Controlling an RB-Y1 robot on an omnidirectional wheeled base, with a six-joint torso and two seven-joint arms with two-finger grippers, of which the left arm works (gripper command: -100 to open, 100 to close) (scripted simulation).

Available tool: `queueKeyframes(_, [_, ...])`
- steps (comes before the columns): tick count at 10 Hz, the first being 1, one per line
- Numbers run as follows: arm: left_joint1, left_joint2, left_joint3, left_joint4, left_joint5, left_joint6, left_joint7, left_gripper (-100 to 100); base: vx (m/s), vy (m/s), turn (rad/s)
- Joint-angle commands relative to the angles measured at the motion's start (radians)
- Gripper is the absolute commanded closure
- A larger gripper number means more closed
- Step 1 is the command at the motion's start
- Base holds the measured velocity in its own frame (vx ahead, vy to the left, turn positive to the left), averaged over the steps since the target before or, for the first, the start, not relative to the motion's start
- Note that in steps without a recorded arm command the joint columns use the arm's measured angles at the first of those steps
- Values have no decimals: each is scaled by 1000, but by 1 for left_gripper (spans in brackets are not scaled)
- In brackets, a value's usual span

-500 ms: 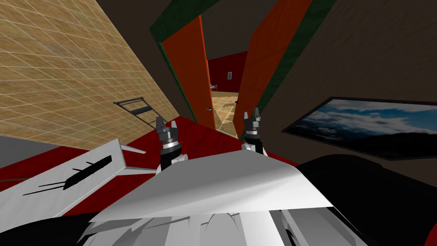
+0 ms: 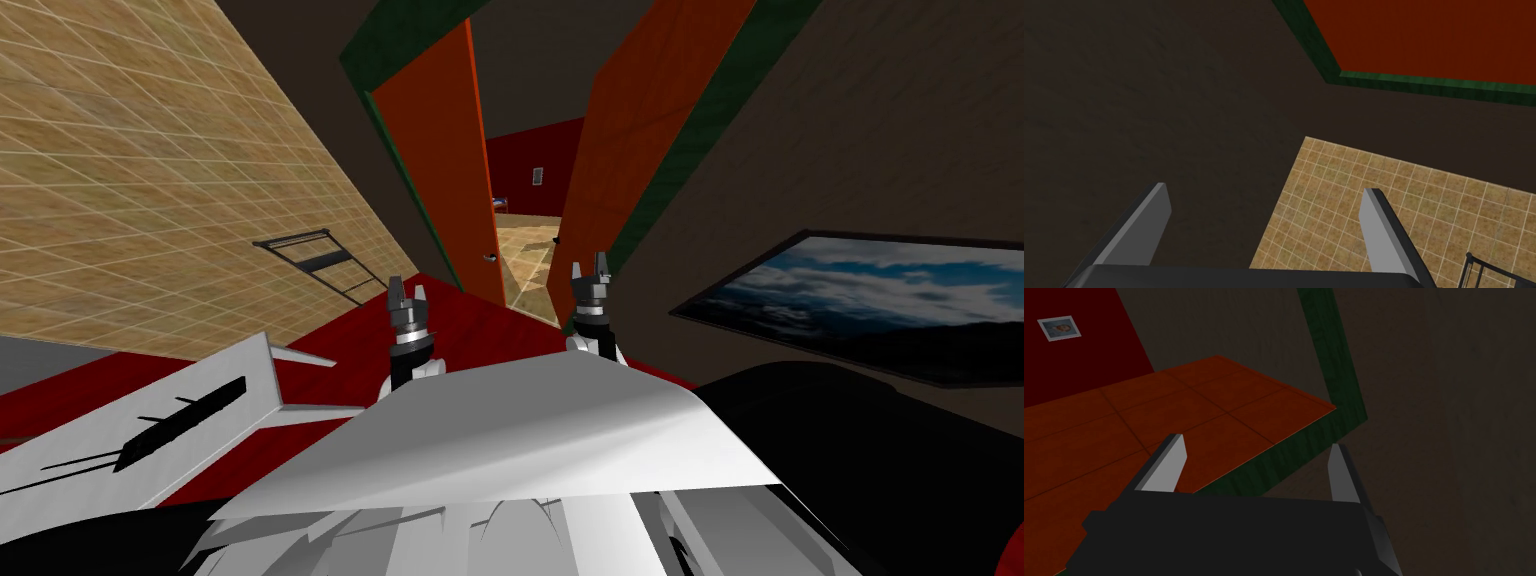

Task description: Push the door open

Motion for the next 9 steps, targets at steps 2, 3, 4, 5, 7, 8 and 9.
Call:
queueKeyframes(2, [-27, 18, -9, 63, -1, -13, 8, -100, 115, 28, -20])
queueKeyframes(3, [-34, 22, -13, 81, -2, -17, 10, -100, 124, 17, -19])
queueKeyframes(4, [-43, 27, -17, 102, -2, -22, 12, -100, 97, 31, -16])
queueKeyframes(5, [-52, 31, -21, 124, -3, -27, 14, -100, 90, 38, -21])
queueKeyframes(7, [-70, 40, -29, 167, -5, -36, 19, -100, 93, 33, -17])
queueKeyframes(8, [-79, 44, -33, 190, -5, -41, 21, -100, 111, 30, -18])
queueKeyframes(9, [-89, 48, -38, 215, -6, -46, 24, -100, 111, 32, -16])
